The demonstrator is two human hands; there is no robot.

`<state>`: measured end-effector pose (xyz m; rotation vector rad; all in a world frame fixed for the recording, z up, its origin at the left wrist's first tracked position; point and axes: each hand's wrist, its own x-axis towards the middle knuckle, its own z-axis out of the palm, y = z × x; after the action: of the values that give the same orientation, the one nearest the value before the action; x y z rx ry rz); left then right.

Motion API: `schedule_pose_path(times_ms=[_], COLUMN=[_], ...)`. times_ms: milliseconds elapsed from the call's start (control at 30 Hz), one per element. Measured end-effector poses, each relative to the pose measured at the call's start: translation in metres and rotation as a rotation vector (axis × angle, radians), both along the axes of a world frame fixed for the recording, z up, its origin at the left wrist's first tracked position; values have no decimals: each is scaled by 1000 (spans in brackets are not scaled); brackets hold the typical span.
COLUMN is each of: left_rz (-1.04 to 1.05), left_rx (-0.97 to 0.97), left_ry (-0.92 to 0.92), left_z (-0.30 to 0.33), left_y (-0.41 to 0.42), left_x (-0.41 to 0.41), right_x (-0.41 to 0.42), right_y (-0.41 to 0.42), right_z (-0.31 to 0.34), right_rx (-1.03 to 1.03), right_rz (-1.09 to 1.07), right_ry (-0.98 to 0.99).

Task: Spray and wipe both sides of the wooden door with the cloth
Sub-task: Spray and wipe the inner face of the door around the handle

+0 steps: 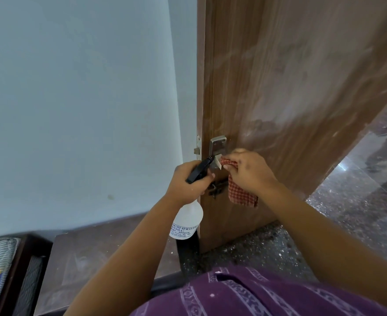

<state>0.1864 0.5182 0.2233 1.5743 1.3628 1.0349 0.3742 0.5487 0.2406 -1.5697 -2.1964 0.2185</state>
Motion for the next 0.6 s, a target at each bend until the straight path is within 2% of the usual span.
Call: schedule_pose_path(times_ms=[200,300,367,400,433,500,533,600], left_rz=[29,26,38,36,26,7,9,12], left_rx=[-47,-76,-95,-100,-111,-146,-159,-167], left_ry=[25,-5,-60,-76,-88,-120,-142,-193], left_z=[-12,-13,-13,-12,-11,-10,-9,-7], left_y=[5,7,10,10,11,13,14,17], left_x=[6,5,1,-2,-4,-9,-11,-15], right_x=[-22,-8,6,11,14,9,4,-10], right_y=[12,4,0,-1,0,7,13,23], right_z=[7,7,12,18,26,35,37,31], right_rx=[-1,-40,-141,-226,-349,-549,-536,-309], right_rz=[18,17,-5,-25,-78,-214,-279,-344], right_ry=[-117,-25,39,85,228,734,874,684])
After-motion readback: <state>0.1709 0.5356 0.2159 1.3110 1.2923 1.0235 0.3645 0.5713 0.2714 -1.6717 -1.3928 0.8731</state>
